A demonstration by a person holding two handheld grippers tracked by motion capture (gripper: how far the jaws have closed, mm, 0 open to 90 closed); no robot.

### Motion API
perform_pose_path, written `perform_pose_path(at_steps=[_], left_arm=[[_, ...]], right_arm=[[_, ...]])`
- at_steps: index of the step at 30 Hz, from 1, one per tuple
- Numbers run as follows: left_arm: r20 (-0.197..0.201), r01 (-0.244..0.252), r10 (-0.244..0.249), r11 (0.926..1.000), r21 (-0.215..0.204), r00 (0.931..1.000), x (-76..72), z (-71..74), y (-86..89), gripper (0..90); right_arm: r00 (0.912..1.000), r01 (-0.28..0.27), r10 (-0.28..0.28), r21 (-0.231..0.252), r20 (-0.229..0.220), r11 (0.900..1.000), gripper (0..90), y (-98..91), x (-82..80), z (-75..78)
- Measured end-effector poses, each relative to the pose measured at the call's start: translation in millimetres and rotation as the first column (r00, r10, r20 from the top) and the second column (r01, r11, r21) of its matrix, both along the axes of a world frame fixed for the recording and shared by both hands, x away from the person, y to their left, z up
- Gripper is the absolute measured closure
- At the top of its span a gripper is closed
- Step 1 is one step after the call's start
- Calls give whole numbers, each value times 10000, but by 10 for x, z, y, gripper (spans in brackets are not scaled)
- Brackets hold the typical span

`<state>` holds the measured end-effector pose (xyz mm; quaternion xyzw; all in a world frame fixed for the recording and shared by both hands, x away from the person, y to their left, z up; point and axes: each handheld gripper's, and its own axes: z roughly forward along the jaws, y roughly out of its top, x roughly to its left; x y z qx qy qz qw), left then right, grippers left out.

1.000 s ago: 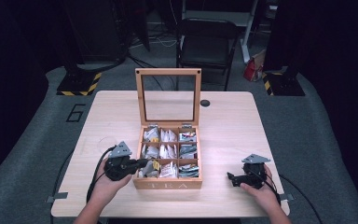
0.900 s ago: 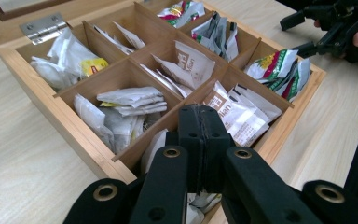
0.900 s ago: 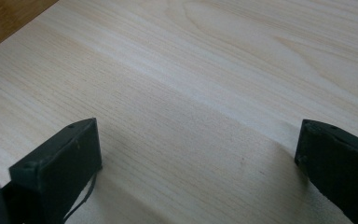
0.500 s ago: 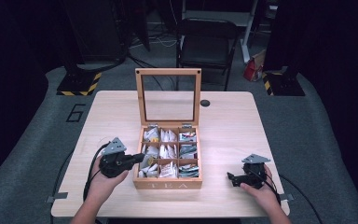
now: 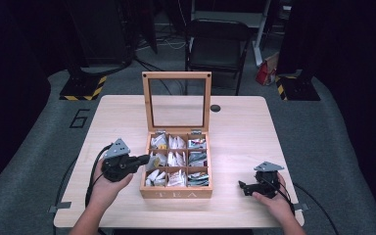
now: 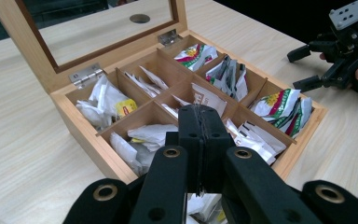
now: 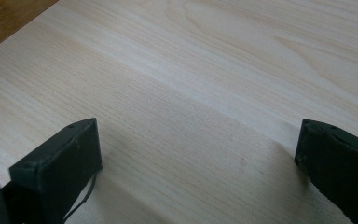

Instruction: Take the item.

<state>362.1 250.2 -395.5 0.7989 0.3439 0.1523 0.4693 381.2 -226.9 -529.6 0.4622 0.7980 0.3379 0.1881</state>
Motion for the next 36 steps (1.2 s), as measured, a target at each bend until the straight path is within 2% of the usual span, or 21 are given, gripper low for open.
perform_pose_path(at_steps=[6,21,36], left_arm=[[73,-36,36,10000,54,10000,8,32,15,895],[303,-545,552,9982,-243,9980,39,121,172,895],[466,-1250,1263,9917,-305,9909,103,188,417,895]], right_arm=[[10000,-1,1,-3,3,10000,0,0,0,0],[10000,-2,2,-1,2,10000,0,0,0,0],[10000,1,-1,2,2,10000,0,0,0,0]])
